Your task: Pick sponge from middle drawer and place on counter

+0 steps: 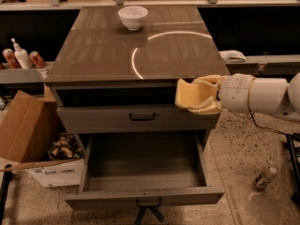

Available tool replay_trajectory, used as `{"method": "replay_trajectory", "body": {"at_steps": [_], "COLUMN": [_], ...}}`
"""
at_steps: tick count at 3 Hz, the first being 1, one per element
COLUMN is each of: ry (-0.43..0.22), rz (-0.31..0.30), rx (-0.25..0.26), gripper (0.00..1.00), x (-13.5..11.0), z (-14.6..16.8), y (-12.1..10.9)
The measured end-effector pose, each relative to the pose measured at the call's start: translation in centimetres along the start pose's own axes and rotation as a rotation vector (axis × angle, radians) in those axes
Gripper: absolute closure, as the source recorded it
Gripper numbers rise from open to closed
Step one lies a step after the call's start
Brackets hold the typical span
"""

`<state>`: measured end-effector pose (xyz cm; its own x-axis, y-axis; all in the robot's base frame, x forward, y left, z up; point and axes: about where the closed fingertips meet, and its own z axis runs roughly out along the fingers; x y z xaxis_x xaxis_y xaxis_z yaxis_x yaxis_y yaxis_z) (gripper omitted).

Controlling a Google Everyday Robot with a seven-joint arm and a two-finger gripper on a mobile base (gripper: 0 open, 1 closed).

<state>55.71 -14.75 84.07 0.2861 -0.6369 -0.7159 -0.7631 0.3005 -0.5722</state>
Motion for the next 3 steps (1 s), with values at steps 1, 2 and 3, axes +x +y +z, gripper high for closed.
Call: {"method": "replay_trajectory", "body": {"at_steps": [1,2,3], "ry": [-0.013,-0.083,-0.179], "rz": [-0.019,-0.013,0.018], "rx": [-0.017,-0.031,-0.031], "gripper": [1.00,1.00,1.00], "x": [-1.0,-2.3,-3.4], "z": [1.5,4.4,7.0], "y": [-1.7,-5.5,-9.2]}}
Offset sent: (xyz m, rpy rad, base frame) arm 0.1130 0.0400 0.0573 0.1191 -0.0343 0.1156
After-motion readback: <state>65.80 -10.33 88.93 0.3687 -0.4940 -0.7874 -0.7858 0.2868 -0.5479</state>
